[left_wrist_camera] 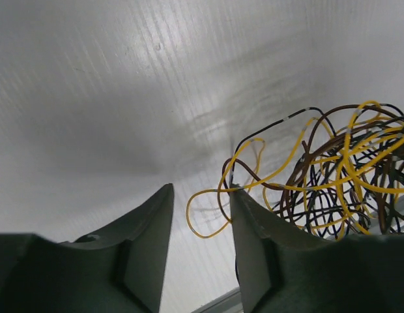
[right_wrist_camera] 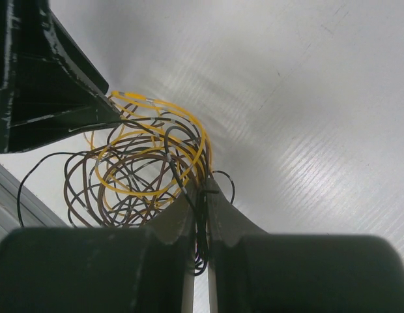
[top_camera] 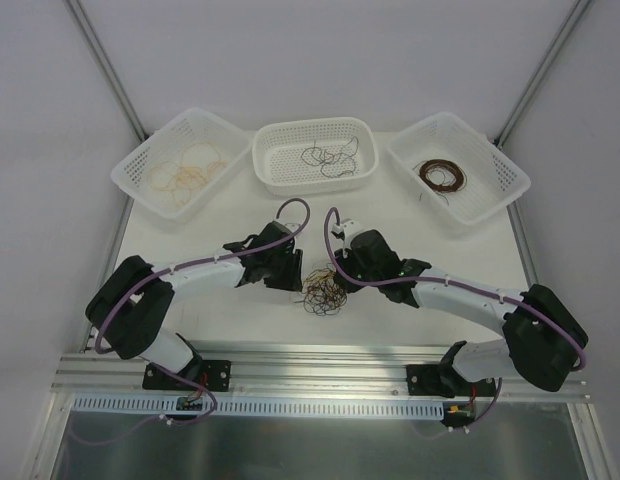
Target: Untangle the cables
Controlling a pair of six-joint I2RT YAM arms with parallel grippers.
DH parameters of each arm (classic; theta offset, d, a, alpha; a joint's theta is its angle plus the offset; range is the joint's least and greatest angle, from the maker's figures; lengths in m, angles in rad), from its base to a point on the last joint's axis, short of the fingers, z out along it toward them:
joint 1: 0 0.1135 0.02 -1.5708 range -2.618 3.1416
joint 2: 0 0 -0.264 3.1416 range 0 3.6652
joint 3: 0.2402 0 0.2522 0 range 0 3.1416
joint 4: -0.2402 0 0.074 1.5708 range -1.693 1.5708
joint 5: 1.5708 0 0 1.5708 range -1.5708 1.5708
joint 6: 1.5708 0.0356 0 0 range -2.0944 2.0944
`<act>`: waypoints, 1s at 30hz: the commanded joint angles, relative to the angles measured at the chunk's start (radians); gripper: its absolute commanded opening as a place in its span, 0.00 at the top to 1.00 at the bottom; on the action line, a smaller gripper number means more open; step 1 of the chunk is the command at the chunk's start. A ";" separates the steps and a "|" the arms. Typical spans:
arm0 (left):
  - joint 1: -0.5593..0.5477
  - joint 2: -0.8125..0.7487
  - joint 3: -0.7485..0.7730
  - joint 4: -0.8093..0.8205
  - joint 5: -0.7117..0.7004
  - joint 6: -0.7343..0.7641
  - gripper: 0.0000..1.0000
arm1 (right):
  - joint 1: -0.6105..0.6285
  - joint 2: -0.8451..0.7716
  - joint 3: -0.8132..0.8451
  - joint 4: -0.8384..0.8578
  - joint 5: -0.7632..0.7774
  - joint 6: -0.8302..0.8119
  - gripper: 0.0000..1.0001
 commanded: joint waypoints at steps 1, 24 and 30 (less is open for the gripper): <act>0.007 0.033 0.031 0.029 0.042 0.027 0.64 | 0.004 -0.041 -0.007 0.043 -0.021 -0.010 0.95; 0.028 -0.238 -0.014 -0.044 -0.044 0.023 1.00 | -0.010 -0.002 -0.013 0.000 0.105 0.025 0.95; 0.148 -0.494 0.014 -0.224 -0.196 0.030 1.00 | -0.089 -0.013 -0.038 -0.089 0.180 0.104 0.95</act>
